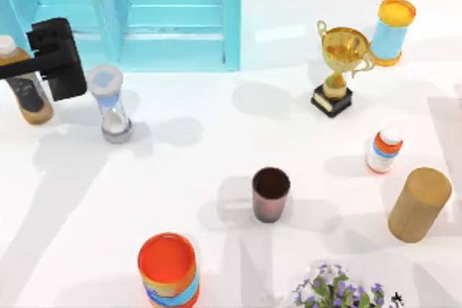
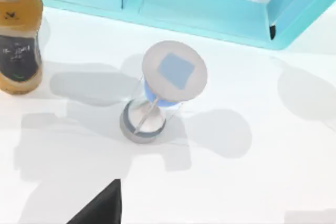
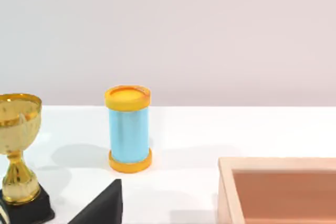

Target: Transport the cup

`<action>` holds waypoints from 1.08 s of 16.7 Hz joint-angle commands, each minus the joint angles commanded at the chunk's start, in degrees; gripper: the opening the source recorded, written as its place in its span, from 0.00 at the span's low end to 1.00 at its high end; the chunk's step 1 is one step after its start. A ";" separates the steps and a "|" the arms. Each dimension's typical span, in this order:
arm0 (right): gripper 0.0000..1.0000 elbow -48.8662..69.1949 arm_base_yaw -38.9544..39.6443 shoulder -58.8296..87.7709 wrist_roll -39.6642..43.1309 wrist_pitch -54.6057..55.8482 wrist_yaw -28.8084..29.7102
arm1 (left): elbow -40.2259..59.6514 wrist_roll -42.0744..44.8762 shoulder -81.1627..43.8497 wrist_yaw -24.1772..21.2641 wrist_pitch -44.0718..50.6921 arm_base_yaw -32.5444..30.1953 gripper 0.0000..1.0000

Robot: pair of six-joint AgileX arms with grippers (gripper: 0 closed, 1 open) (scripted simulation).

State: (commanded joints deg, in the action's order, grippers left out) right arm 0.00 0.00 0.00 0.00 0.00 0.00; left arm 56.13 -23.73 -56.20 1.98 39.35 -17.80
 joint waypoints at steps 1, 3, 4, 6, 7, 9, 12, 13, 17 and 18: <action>1.00 0.00 0.00 0.00 0.00 0.00 0.00 | 5.58 -2.09 -5.57 0.02 3.76 -2.06 1.00; 1.00 0.00 0.00 0.00 0.00 0.00 0.00 | 16.84 -6.18 -16.81 -0.03 11.27 -6.34 1.00; 1.00 0.00 0.00 0.00 0.00 0.00 0.00 | 22.45 -8.15 -22.42 -0.10 14.99 -8.55 1.00; 1.00 0.00 0.00 0.00 0.00 0.00 0.00 | 33.44 -11.86 -33.42 -0.33 22.19 -13.05 1.00; 1.00 0.00 0.00 0.00 0.00 0.00 0.00 | 38.73 -13.59 -38.73 -0.48 25.63 -15.29 1.00; 1.00 0.00 0.00 0.00 0.00 0.00 0.00 | 48.70 -16.73 -48.85 -0.84 32.09 -19.65 1.00; 1.00 0.00 0.00 0.00 0.00 0.00 0.00 | 61.38 -20.52 -61.93 -1.44 40.22 -25.48 1.00; 1.00 0.00 0.00 0.00 0.00 0.00 0.00 | 64.87 -21.54 -65.59 -1.64 42.46 -27.13 1.00; 1.00 0.00 0.00 0.00 0.00 0.00 0.00 | 74.18 -24.22 -75.41 -2.22 48.40 -31.63 1.00; 1.00 0.00 0.00 0.00 0.00 0.00 0.00 | 75.16 -24.50 -76.44 -2.29 49.03 -32.11 1.00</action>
State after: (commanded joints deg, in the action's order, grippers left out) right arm 0.00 0.00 0.00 0.00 0.00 0.00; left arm 131.29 -48.24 -132.64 -0.30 88.38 -49.92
